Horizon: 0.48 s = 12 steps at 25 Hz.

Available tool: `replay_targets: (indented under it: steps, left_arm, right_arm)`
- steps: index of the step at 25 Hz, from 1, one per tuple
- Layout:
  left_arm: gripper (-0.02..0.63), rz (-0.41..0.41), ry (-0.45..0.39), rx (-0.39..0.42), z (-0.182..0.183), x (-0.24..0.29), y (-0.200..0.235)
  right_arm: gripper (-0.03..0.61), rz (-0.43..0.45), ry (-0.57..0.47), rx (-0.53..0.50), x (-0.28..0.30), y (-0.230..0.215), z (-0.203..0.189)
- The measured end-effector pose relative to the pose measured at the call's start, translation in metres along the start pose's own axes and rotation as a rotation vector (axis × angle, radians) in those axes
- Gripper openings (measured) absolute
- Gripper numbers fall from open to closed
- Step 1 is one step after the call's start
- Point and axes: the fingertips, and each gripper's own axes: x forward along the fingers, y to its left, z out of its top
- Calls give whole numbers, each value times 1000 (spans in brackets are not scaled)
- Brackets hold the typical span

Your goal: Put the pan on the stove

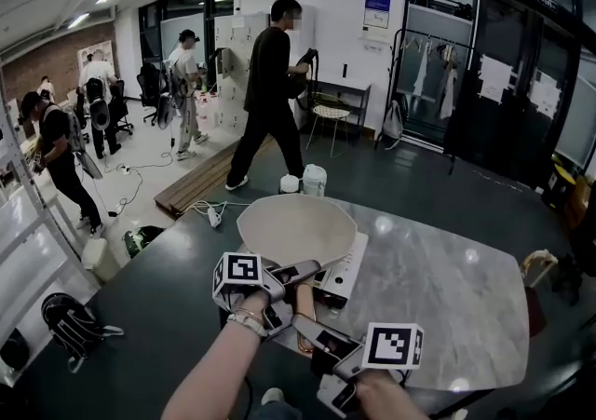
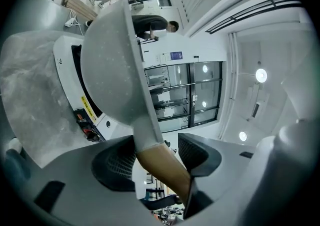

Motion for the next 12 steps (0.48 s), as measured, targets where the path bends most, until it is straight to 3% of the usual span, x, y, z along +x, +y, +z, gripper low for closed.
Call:
replay_targets:
  steps: [12]
  left_arm:
    - [262,9,19,-26,33,25,23]
  right_arm:
    - [186,-53,0,-1,24,-29,30]
